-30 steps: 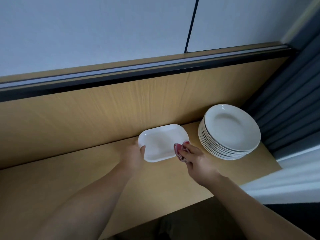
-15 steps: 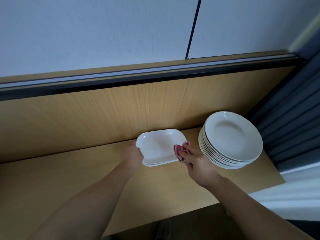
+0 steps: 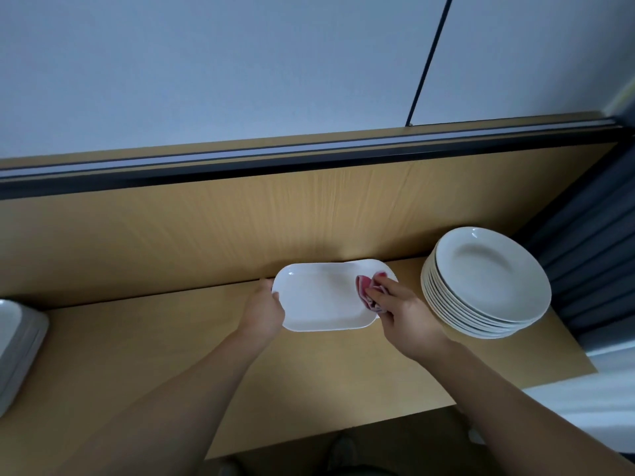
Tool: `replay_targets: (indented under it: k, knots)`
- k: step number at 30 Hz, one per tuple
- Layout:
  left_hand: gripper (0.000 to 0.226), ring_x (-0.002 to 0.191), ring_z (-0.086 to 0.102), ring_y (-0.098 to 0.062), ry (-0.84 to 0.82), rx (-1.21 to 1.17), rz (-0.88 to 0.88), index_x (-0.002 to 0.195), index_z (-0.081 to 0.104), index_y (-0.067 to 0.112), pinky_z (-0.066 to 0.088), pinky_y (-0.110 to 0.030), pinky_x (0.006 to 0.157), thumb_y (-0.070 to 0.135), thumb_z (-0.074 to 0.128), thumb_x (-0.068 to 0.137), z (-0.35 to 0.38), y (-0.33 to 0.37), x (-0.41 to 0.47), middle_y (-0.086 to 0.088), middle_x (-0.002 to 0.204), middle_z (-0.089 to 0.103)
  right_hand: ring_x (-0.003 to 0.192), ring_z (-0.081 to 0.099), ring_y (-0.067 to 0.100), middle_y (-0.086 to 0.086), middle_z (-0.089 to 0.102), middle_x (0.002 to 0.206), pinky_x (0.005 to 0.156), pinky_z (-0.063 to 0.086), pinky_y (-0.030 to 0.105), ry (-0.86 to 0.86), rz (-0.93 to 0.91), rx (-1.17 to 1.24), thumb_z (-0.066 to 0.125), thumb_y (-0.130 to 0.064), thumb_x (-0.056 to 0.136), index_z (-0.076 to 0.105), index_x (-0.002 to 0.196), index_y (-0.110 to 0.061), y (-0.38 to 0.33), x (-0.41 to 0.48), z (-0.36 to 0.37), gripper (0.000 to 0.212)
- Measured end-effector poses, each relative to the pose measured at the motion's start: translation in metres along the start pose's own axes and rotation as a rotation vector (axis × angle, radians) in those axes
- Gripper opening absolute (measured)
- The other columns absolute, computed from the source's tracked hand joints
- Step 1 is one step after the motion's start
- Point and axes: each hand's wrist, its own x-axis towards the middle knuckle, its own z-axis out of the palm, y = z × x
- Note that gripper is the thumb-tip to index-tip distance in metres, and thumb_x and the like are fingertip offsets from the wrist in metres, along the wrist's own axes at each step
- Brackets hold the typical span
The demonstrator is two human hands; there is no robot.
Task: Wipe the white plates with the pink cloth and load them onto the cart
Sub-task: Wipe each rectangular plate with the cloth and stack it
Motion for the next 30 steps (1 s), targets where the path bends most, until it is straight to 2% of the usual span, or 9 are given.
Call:
replay_targets:
  k: [4, 6, 9, 13, 17, 20, 23, 27, 30]
  knots:
    - [0.016, 0.084, 0.062, -0.023, 0.046, 0.005, -0.028, 0.107, 0.049, 0.017, 0.057, -0.048, 0.075, 0.019, 0.035, 0.100, -0.029, -0.035, -0.011, 0.000, 0.093, 0.059, 0.104, 0.063, 0.038, 0.019, 0.061, 0.123, 0.083, 0.050, 0.033, 0.035, -0.029, 0.029, 0.061, 0.016, 0.076, 0.069, 0.113, -0.005, -0.031, 0.009, 0.015, 0.044]
    - [0.018, 0.084, 0.061, -0.023, 0.070, 0.022, -0.058, 0.111, 0.050, 0.016, 0.056, -0.045, 0.075, 0.018, 0.035, 0.100, -0.043, -0.055, -0.018, -0.001, 0.093, 0.059, 0.104, 0.063, 0.040, 0.019, 0.062, 0.119, 0.083, 0.054, 0.036, 0.042, -0.051, 0.035, 0.058, 0.015, 0.077, 0.069, 0.113, -0.005, -0.046, 0.014, 0.025, 0.042]
    - [0.022, 0.084, 0.061, -0.025, 0.103, 0.046, -0.109, 0.114, 0.052, 0.012, 0.055, -0.043, 0.075, 0.018, 0.035, 0.100, -0.063, -0.085, -0.027, -0.004, 0.096, 0.061, 0.098, 0.062, 0.041, 0.017, 0.063, 0.107, 0.072, 0.057, 0.044, 0.029, -0.098, 0.051, 0.049, 0.010, 0.078, 0.068, 0.110, -0.003, -0.071, 0.020, 0.040, 0.040]
    - [0.024, 0.088, 0.061, -0.029, 0.093, 0.016, -0.177, 0.119, 0.049, 0.007, 0.055, -0.044, 0.078, 0.015, 0.036, 0.100, -0.082, -0.119, -0.035, -0.009, 0.100, 0.060, 0.103, 0.059, 0.033, 0.010, 0.059, 0.114, 0.079, 0.052, 0.035, -0.004, -0.081, 0.057, 0.051, 0.008, 0.082, 0.066, 0.117, -0.012, -0.093, 0.024, 0.065, 0.043]
    - [0.026, 0.089, 0.058, -0.026, 0.098, 0.035, -0.191, 0.122, 0.049, 0.005, 0.047, -0.033, 0.075, 0.013, 0.036, 0.101, -0.091, -0.145, -0.038, -0.011, 0.104, 0.060, 0.113, 0.058, 0.034, 0.013, 0.059, 0.124, 0.082, 0.054, 0.039, -0.032, -0.066, 0.059, 0.055, 0.011, 0.079, 0.067, 0.116, -0.010, -0.113, 0.027, 0.084, 0.045]
    - [0.023, 0.087, 0.057, -0.025, 0.089, 0.039, -0.205, 0.118, 0.049, 0.004, 0.042, -0.031, 0.070, 0.012, 0.036, 0.100, -0.094, -0.155, -0.039, -0.010, 0.101, 0.059, 0.110, 0.060, 0.037, 0.013, 0.061, 0.123, 0.079, 0.055, 0.042, -0.031, -0.075, 0.050, 0.058, 0.014, 0.076, 0.069, 0.112, -0.007, -0.128, 0.027, 0.091, 0.043]
    - [0.021, 0.085, 0.055, -0.024, 0.090, 0.026, -0.200, 0.114, 0.050, 0.003, 0.040, -0.030, 0.069, 0.011, 0.038, 0.100, -0.096, -0.159, -0.040, -0.009, 0.098, 0.058, 0.097, 0.063, 0.040, 0.013, 0.063, 0.115, 0.070, 0.057, 0.042, -0.020, -0.086, 0.035, 0.060, 0.018, 0.072, 0.070, 0.104, -0.005, -0.139, 0.029, 0.095, 0.041]
    - [0.010, 0.079, 0.062, -0.026, 0.051, 0.026, -0.184, 0.100, 0.051, 0.009, 0.054, -0.039, 0.071, 0.015, 0.043, 0.098, -0.099, -0.164, -0.038, -0.007, 0.090, 0.060, 0.092, 0.062, 0.035, 0.011, 0.062, 0.113, 0.067, 0.056, 0.038, -0.039, -0.087, 0.019, 0.059, 0.017, 0.070, 0.069, 0.101, -0.008, -0.145, 0.031, 0.098, 0.041]
    - [0.008, 0.073, 0.064, -0.025, 0.031, 0.048, -0.189, 0.093, 0.051, 0.013, 0.058, -0.046, 0.066, 0.018, 0.046, 0.096, -0.102, -0.166, -0.039, -0.005, 0.083, 0.060, 0.093, 0.061, 0.032, 0.006, 0.060, 0.117, 0.065, 0.056, 0.040, -0.053, -0.073, 0.011, 0.057, 0.013, 0.073, 0.068, 0.104, -0.012, -0.143, 0.033, 0.105, 0.042]
